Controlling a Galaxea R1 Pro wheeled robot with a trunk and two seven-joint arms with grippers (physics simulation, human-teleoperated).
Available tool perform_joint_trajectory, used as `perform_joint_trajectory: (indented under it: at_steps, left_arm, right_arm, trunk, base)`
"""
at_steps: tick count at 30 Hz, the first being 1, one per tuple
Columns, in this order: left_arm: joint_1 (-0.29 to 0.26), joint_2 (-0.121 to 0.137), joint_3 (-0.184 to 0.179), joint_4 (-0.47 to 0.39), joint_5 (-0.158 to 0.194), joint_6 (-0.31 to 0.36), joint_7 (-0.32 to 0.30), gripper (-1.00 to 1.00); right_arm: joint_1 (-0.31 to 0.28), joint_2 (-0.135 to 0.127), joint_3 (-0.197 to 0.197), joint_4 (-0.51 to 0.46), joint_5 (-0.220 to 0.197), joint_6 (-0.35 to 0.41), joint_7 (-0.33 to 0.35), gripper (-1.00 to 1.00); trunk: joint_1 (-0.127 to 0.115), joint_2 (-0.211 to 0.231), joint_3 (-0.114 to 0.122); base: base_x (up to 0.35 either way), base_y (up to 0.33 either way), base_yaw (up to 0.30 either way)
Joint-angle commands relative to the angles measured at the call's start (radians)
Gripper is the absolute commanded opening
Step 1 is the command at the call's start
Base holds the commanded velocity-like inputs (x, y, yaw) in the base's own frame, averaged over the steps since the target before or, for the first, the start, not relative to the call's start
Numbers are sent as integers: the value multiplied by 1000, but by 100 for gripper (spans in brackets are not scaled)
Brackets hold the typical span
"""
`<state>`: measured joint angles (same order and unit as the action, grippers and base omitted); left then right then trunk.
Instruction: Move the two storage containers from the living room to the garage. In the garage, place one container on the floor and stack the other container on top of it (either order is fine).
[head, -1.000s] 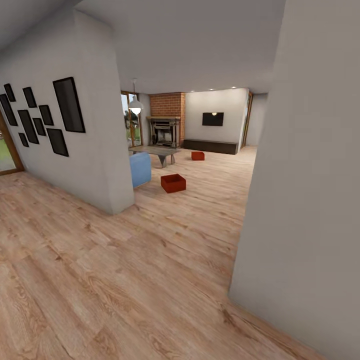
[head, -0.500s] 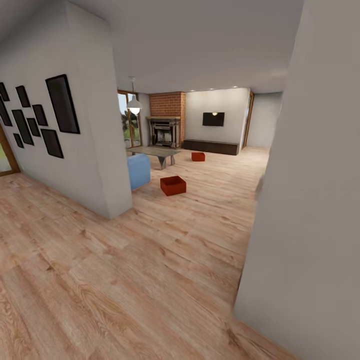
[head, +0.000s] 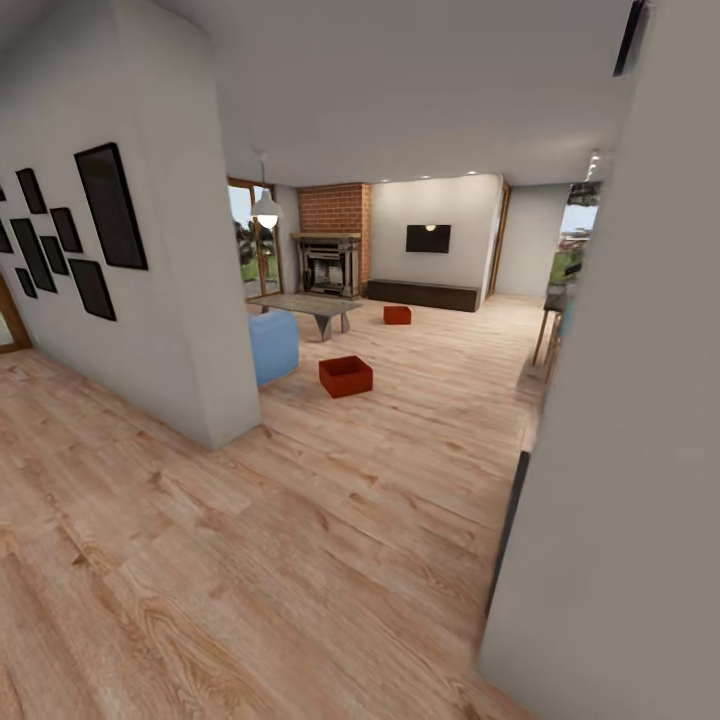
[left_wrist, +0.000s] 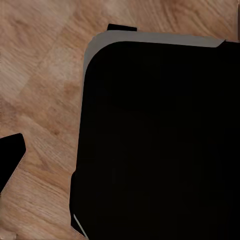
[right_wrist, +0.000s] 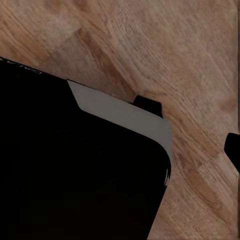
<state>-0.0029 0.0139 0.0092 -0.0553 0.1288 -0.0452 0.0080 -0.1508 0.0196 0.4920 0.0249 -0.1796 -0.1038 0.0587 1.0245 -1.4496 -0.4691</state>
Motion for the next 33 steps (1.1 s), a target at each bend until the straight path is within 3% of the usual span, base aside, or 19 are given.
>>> perform_joint_trajectory:
  at_steps: [1, 14, 24, 33]
  left_arm:
    - [0, 0, 0, 0, 8, -2, 1, 100]
    - [0, 0, 0, 0, 8, -2, 1, 100]
    - [0, 0, 0, 0, 8, -2, 1, 100]
    - [0, 0, 0, 0, 8, -2, 1, 100]
  right_arm:
    - [-1, 0, 7, 3, -11, -5, 4, 100]
    - [-1, 2, 6, 3, -10, -6, 4, 100]
    - [-1, 0, 7, 3, -9, -5, 4, 100]
    - [-1, 0, 7, 3, -9, -5, 4, 100]
  trunk:
    - [1, 0, -1]
    - [1, 0, -1]
    - [1, 0, -1]
    - [1, 0, -1]
  base:
    - [320, 0, 0]
    - [321, 0, 6]
    - [321, 0, 232]
    - [321, 0, 26]
